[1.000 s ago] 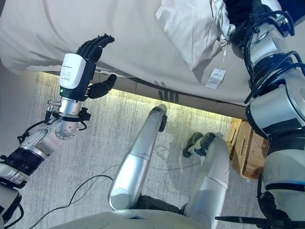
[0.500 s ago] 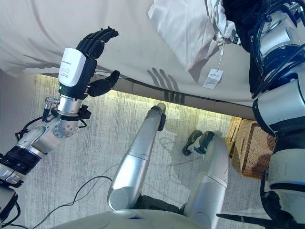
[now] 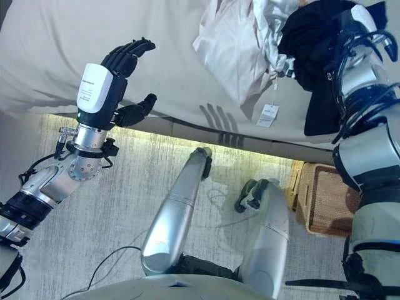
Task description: Pick up the clothes from the bed and place them into the basket
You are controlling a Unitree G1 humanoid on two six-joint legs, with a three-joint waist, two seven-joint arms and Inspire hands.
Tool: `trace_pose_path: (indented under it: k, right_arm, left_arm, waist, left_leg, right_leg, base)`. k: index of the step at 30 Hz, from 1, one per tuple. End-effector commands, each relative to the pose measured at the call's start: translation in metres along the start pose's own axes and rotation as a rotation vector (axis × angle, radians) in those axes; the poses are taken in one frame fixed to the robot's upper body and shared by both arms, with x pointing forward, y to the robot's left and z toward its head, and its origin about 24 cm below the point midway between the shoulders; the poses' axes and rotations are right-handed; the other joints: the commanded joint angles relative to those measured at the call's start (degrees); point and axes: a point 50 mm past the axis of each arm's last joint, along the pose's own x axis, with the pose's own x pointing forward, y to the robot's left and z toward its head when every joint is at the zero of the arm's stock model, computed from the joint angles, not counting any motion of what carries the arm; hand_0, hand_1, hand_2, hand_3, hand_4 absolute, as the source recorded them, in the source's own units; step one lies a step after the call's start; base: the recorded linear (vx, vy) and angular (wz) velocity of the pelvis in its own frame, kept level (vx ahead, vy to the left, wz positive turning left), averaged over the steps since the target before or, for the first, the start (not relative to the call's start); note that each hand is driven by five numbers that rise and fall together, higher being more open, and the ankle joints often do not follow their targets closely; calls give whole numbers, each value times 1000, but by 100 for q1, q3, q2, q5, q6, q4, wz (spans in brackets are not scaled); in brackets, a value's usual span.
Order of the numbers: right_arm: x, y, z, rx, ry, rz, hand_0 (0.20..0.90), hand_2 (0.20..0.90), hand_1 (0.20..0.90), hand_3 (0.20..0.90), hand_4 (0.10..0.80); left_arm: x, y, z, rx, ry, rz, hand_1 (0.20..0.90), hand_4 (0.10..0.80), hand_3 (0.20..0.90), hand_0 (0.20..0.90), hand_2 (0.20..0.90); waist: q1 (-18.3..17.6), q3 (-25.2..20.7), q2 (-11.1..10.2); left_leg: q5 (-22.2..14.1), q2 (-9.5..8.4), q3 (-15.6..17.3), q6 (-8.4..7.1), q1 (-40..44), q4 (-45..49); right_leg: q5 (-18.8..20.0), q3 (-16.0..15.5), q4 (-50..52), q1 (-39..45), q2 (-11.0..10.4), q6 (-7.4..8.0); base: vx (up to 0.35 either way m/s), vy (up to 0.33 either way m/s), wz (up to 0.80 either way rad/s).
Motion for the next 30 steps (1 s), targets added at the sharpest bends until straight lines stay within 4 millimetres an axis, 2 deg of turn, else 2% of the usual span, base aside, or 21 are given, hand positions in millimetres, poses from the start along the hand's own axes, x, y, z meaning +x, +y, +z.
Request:
trace_pose_path:
  k: [1,6,7,9,18,24,30]
  right_arm:
    - [-5,-58,13,91,-165,-201,300,300,300,200,100]
    - [-9,-59,-10,108,-152,-193,300,300,300,200,100]
    - [-10,-60,-15,129,-148,-192,300,300,300,200,100]
    - [-12,-60,-21,142,-146,-196,300,300,300,200,100]
    - [-25,-78,-34,239,-212,-265,300,300,300,200,100]
    - [-39,-75,-41,203,-284,-248,300,300,300,200,100]
    - [-66,-66,-74,255,-297,-276,300,300,300,200,100]
  left_arm:
    - [14,32,4,-42,-2,194,900,800,900,900,900]
    - [12,27,1,-63,48,192,900,800,900,900,900]
    - [12,27,0,-64,57,189,900,800,900,900,900]
    - [11,26,-2,-66,73,179,900,800,900,900,900]
    - [4,10,-8,-73,132,111,900,800,900,900,900]
    - [-11,-3,-23,-56,246,58,900,800,900,900,900]
    - [-38,-14,-44,-39,412,21,900,800,900,900,900]
  waist:
    - [-91,-674,-203]
    - [-201,-899,-333]
    - [-224,-945,-372]
    - [-258,-998,-415]
    - [-571,-1397,-572]
    - [-965,-1773,-662]
    - [-1523,-2217,-663]
  left_leg:
    - [-256,-151,394,234,917,-456]
    - [-394,-119,425,299,1496,-789]
    - [-244,-116,456,341,1578,-949]
    - [-268,-111,466,360,1758,-1065]
    - [-220,-41,597,378,2849,-2190]
    - [-45,68,762,304,3594,-3069]
    - [198,189,1049,187,4410,-4096]
  right_leg:
    - [804,-474,-401,450,286,-180]
    - [849,-434,-844,1014,227,-202]
    - [1027,-494,-1033,1112,195,-260]
    - [1072,-485,-1172,1294,192,-243]
    - [1486,-357,-2340,2306,215,-23]
    - [1750,-149,-3320,2913,391,95]
    - [2028,173,-4424,3483,637,264]
  base:
    - [21,63,-4]
    - [31,44,-9]
    - [-20,46,-20]
    - [4,49,-9]
    - [7,44,-11]
    - [0,49,-24]
    - [41,40,-32]
